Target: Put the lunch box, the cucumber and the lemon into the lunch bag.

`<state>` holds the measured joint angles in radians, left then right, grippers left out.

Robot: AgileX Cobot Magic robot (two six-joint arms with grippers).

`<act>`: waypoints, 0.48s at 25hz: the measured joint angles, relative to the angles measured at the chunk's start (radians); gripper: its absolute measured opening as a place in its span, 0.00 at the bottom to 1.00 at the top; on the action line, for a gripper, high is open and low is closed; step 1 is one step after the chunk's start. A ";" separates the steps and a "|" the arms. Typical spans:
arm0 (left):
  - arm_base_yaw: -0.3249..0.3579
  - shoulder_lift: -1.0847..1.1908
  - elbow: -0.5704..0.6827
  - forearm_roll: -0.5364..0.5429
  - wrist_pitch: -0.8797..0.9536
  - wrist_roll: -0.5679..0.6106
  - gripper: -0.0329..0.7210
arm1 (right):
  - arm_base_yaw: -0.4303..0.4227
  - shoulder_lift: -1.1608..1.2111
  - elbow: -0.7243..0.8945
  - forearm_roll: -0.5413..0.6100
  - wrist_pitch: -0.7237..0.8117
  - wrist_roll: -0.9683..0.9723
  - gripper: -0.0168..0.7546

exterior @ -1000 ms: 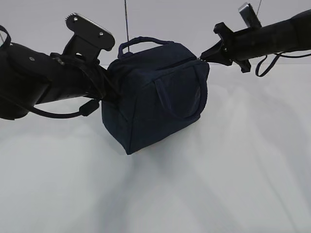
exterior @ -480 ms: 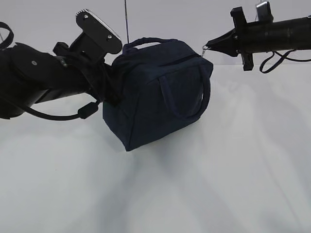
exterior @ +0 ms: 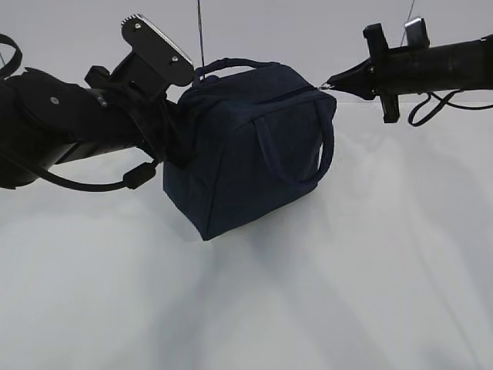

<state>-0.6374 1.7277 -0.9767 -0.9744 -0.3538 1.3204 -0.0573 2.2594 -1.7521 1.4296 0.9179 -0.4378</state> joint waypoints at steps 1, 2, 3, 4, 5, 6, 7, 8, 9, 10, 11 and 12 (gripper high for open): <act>0.000 0.000 0.000 0.000 0.000 0.000 0.03 | 0.000 0.007 0.000 0.002 -0.003 0.001 0.02; 0.000 0.000 0.000 0.000 0.000 0.000 0.03 | 0.000 0.019 0.000 0.002 -0.003 0.004 0.02; 0.000 0.002 0.000 0.001 0.000 0.000 0.03 | 0.000 0.028 0.000 0.002 -0.005 0.005 0.02; 0.000 0.004 0.000 0.003 -0.002 0.000 0.03 | 0.000 0.034 0.000 0.002 -0.007 0.005 0.02; 0.000 0.008 0.000 0.003 -0.003 0.000 0.03 | 0.000 0.041 0.000 0.004 -0.007 0.007 0.02; 0.000 0.013 0.000 0.003 -0.005 0.000 0.03 | 0.000 0.043 0.000 -0.001 -0.007 0.007 0.02; 0.000 0.016 0.000 0.003 -0.007 0.000 0.03 | 0.000 0.043 0.000 -0.010 -0.010 0.007 0.02; 0.000 0.018 0.000 0.003 -0.007 0.000 0.03 | 0.000 0.043 0.000 -0.015 -0.010 0.007 0.02; 0.000 0.025 0.000 0.003 -0.010 0.000 0.03 | 0.000 0.043 0.000 -0.019 -0.010 0.007 0.02; 0.000 0.029 0.000 0.003 -0.013 0.000 0.03 | 0.000 0.043 0.000 -0.024 -0.010 0.006 0.02; 0.000 0.036 0.000 0.003 -0.015 0.000 0.03 | 0.000 0.043 0.000 -0.026 -0.010 0.003 0.02; 0.000 0.038 0.000 0.003 -0.019 0.000 0.03 | 0.000 0.043 0.000 -0.026 -0.010 -0.006 0.02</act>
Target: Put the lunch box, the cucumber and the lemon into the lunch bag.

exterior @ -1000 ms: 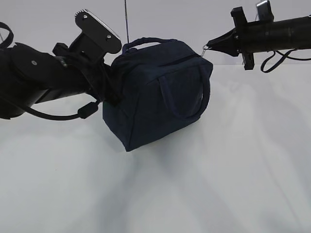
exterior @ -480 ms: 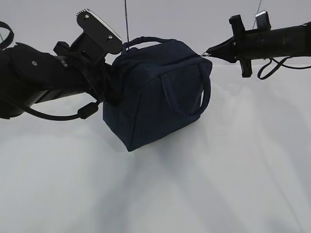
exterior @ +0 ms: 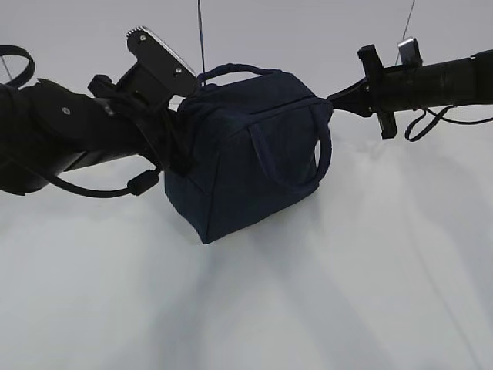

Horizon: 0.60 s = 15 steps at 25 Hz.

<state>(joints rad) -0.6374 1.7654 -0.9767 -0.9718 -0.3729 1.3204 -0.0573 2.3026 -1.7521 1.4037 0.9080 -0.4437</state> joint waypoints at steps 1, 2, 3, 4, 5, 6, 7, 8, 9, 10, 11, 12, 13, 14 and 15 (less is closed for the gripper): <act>0.000 0.002 0.000 0.002 -0.003 0.000 0.03 | 0.000 0.000 0.000 0.000 0.000 -0.005 0.02; 0.000 0.002 0.000 0.001 -0.003 0.000 0.03 | 0.000 0.000 0.000 -0.002 0.000 -0.010 0.02; 0.000 0.003 0.000 0.001 -0.005 0.000 0.03 | 0.000 0.000 0.000 -0.002 0.000 -0.015 0.02; 0.000 0.004 0.000 0.001 -0.005 0.000 0.03 | 0.002 0.000 0.000 -0.002 0.000 -0.023 0.02; 0.000 0.004 0.000 0.002 -0.007 0.000 0.03 | 0.004 0.000 0.000 -0.002 0.002 -0.030 0.02; 0.000 0.004 0.000 0.005 -0.008 0.000 0.03 | 0.005 0.000 0.000 -0.002 0.005 -0.040 0.02; 0.000 0.004 0.000 0.006 -0.009 0.000 0.03 | 0.006 0.000 0.000 -0.002 0.010 -0.053 0.02; 0.000 0.004 0.000 0.006 -0.012 0.000 0.03 | 0.008 0.000 0.000 -0.002 0.019 -0.057 0.02; 0.000 0.004 0.000 0.006 -0.017 0.000 0.03 | 0.011 0.000 0.000 -0.002 0.025 -0.064 0.02; 0.000 0.004 0.000 0.006 -0.018 0.000 0.03 | 0.011 0.000 0.000 -0.002 0.029 -0.071 0.02; 0.000 0.004 0.000 0.006 -0.021 0.000 0.03 | 0.013 0.000 0.000 -0.002 0.031 -0.073 0.02; 0.000 0.002 0.000 0.006 -0.023 0.000 0.03 | 0.013 0.000 0.000 -0.002 0.033 -0.077 0.02; 0.000 -0.002 0.000 0.007 -0.023 0.000 0.03 | 0.013 0.000 0.000 0.000 0.035 -0.082 0.02; 0.000 -0.004 0.000 0.008 -0.023 0.000 0.03 | 0.013 0.000 0.000 0.002 0.037 -0.095 0.02; 0.000 -0.005 0.000 0.013 -0.023 0.000 0.03 | 0.013 0.000 0.000 0.002 0.037 -0.102 0.02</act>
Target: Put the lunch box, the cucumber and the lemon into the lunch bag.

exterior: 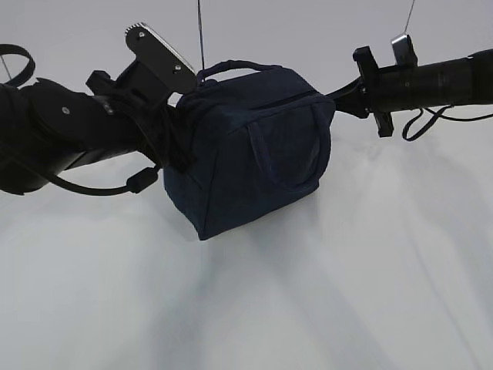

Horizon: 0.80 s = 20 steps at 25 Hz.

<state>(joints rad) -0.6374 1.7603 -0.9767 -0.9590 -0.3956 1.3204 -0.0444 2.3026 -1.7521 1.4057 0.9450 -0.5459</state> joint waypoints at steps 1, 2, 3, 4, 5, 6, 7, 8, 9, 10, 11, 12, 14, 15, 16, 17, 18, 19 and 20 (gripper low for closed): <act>0.000 -0.002 0.000 0.007 0.000 0.000 0.03 | 0.000 0.000 0.000 0.000 0.000 -0.004 0.02; 0.000 -0.004 0.000 0.012 0.000 0.000 0.03 | 0.000 0.000 0.000 -0.004 0.000 -0.009 0.02; 0.000 -0.004 0.000 0.014 0.000 0.000 0.03 | 0.002 0.000 0.000 -0.003 0.000 -0.014 0.02; 0.000 -0.005 0.000 0.014 0.000 0.000 0.03 | 0.004 0.000 0.000 -0.006 0.000 -0.024 0.02; 0.000 -0.005 0.000 0.016 0.000 0.000 0.03 | 0.009 0.000 0.000 -0.009 -0.002 -0.034 0.02; 0.000 -0.005 0.000 0.019 0.000 -0.002 0.03 | 0.011 0.000 0.000 -0.018 -0.004 -0.040 0.02; 0.000 -0.005 0.000 0.020 0.000 -0.002 0.03 | 0.015 0.000 0.000 -0.028 -0.008 -0.043 0.02; 0.000 -0.005 0.000 0.025 0.002 -0.002 0.03 | 0.020 0.000 0.000 -0.045 -0.013 -0.045 0.02; -0.002 -0.005 0.000 0.027 0.002 -0.002 0.03 | 0.026 0.000 0.000 -0.067 -0.020 -0.047 0.02; -0.005 -0.005 0.000 0.032 0.002 -0.002 0.03 | 0.031 0.000 0.000 -0.090 -0.028 -0.046 0.02; -0.010 -0.005 0.000 0.036 0.002 -0.002 0.03 | 0.037 0.000 0.000 -0.120 -0.040 -0.049 0.02; -0.015 -0.005 0.000 0.043 0.002 -0.002 0.03 | 0.043 0.000 0.000 -0.147 -0.049 -0.051 0.02; -0.022 -0.006 0.000 0.055 0.002 -0.002 0.03 | 0.048 0.000 0.000 -0.186 -0.059 -0.059 0.02; -0.024 -0.006 0.000 0.057 0.002 -0.002 0.03 | 0.049 0.000 -0.002 -0.199 -0.069 -0.063 0.02; -0.024 -0.006 0.000 0.063 0.002 -0.002 0.03 | 0.049 0.000 -0.001 -0.212 -0.078 -0.067 0.02; -0.024 -0.006 0.000 0.063 0.002 -0.002 0.03 | 0.049 0.000 -0.001 -0.222 -0.087 -0.075 0.02; -0.024 -0.006 0.000 0.063 0.002 -0.002 0.03 | 0.049 0.000 -0.001 -0.232 -0.096 -0.081 0.02; -0.024 -0.006 0.000 0.064 0.002 -0.002 0.03 | 0.049 0.000 -0.001 -0.237 -0.103 -0.083 0.02; -0.024 -0.006 0.000 0.064 0.002 -0.002 0.03 | 0.053 0.000 -0.001 -0.243 -0.105 -0.086 0.02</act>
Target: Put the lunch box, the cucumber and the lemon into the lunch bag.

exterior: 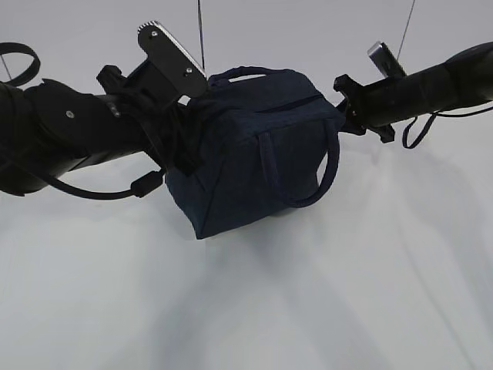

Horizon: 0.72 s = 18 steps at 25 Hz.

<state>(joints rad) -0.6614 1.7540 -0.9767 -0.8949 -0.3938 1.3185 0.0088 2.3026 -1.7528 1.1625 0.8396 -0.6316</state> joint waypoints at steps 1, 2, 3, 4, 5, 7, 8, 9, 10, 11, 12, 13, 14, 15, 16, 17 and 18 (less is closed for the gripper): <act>0.000 0.000 0.000 0.000 0.000 -0.001 0.03 | 0.003 0.000 0.000 -0.001 -0.005 -0.005 0.02; 0.000 0.000 0.000 0.000 0.000 -0.001 0.03 | 0.007 0.000 0.000 -0.004 -0.011 -0.016 0.02; 0.000 0.000 0.000 0.000 0.000 -0.001 0.03 | 0.013 0.000 0.000 -0.011 -0.020 -0.031 0.02; 0.000 0.000 0.000 0.000 0.000 -0.001 0.03 | 0.020 0.000 0.000 -0.023 -0.033 -0.041 0.02; 0.000 0.000 0.000 0.000 0.000 -0.001 0.03 | 0.027 0.000 0.000 -0.036 -0.048 -0.048 0.02; 0.000 0.000 0.000 0.000 0.000 -0.001 0.03 | 0.037 0.000 0.000 -0.046 -0.074 -0.052 0.02; 0.000 0.000 0.000 0.000 0.000 -0.001 0.03 | 0.039 0.000 0.000 -0.053 -0.087 -0.052 0.02; 0.000 0.000 0.000 0.000 0.000 -0.001 0.03 | 0.042 0.000 0.000 -0.063 -0.097 -0.059 0.02; 0.000 0.000 0.000 0.000 0.000 -0.001 0.03 | 0.044 0.000 0.000 -0.077 -0.102 -0.066 0.02; 0.000 0.000 0.000 0.000 0.000 -0.001 0.03 | 0.046 0.000 0.000 -0.086 -0.110 -0.070 0.02; 0.000 0.000 0.000 0.000 0.000 -0.001 0.03 | 0.047 0.002 0.000 -0.093 -0.111 -0.075 0.02; 0.000 0.000 0.000 0.000 0.000 -0.001 0.03 | 0.049 0.007 -0.002 -0.096 -0.109 -0.077 0.02; 0.000 0.000 0.000 0.000 0.002 -0.001 0.03 | 0.049 0.016 -0.002 -0.096 -0.101 -0.079 0.02; 0.000 0.000 0.000 0.000 0.002 -0.001 0.03 | 0.049 0.028 -0.004 -0.094 -0.087 -0.080 0.02; 0.000 0.000 0.000 0.000 0.002 -0.001 0.03 | 0.049 0.039 -0.006 -0.082 -0.069 -0.080 0.02; 0.000 0.000 0.000 0.000 0.002 -0.001 0.03 | 0.049 0.053 -0.009 -0.068 -0.052 -0.080 0.02; 0.000 0.000 0.000 0.000 0.002 -0.001 0.03 | 0.049 0.068 -0.010 -0.052 -0.032 -0.080 0.02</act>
<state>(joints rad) -0.6617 1.7540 -0.9767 -0.8949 -0.3916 1.3173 0.0579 2.3708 -1.7625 1.1103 0.8072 -0.7119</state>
